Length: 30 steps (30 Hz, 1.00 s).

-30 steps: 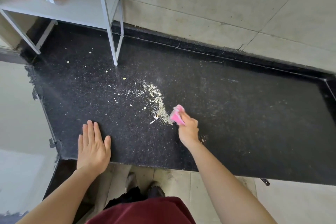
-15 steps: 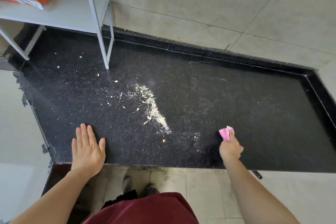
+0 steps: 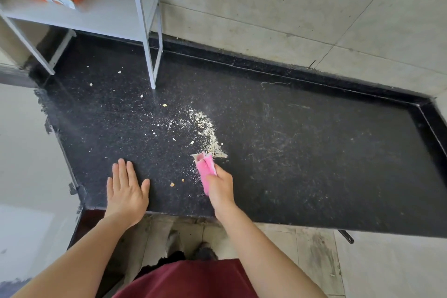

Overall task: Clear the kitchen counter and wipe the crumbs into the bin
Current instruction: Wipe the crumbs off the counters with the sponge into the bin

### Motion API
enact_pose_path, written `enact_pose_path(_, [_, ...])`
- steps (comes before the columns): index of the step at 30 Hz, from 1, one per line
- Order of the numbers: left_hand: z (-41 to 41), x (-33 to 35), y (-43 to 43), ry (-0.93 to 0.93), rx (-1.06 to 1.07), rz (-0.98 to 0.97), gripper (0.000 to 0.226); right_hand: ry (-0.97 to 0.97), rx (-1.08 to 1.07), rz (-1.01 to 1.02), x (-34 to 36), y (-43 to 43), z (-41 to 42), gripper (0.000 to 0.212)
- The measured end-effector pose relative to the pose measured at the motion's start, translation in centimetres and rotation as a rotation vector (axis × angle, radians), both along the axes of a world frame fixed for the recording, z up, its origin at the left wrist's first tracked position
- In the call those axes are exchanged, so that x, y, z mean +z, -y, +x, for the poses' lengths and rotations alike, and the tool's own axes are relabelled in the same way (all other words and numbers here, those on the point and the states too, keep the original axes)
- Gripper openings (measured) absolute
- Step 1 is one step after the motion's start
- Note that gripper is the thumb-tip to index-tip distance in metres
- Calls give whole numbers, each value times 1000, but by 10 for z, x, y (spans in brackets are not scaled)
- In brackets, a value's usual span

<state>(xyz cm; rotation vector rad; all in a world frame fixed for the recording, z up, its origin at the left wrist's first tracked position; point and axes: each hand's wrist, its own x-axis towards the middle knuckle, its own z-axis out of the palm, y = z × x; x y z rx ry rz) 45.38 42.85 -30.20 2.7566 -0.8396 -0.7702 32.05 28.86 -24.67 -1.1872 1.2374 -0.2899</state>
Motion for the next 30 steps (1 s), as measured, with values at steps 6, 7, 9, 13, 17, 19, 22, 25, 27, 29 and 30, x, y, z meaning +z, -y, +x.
enact_pose_path(6, [2, -3, 0, 11, 2, -5, 66, -76, -234, -165, 4, 97, -17, 9])
enact_pose_path(7, [2, -4, -1, 15, 5, -6, 66, -150, -231, -165, 0, 109, -18, 14])
enact_pose_path(9, [3, -6, 0, 21, 3, -6, 66, -351, -194, -172, -10, 120, -18, 25])
enact_pose_path(13, [4, -10, -2, 24, -4, -7, 66, -463, -97, -363, -33, 80, 9, 62])
enact_pose_path(17, [5, -12, -2, 19, -3, -9, 66, -227, 150, -363, -35, 17, 46, 53])
enact_pose_path(19, [4, -12, -1, 17, 7, -8, 67, -25, 204, -171, -20, 4, 60, 30])
enact_pose_path(22, [4, -13, -2, 26, 14, -24, 67, 36, 234, -15, -6, 14, 63, 24])
enact_pose_path(25, [4, -15, -3, 43, 17, -23, 67, 28, 93, -102, -6, 60, 57, 40])
enact_pose_path(27, [4, -17, -3, 54, 21, -29, 66, -22, -4, -191, -9, 101, 56, 44])
enact_pose_path(29, [4, -18, -3, 68, 14, -30, 64, -114, -73, -263, -14, 138, 54, 31])
enact_pose_path(30, [4, -20, -4, 75, 13, -30, 63, -166, -79, -273, -18, 154, 55, 21])
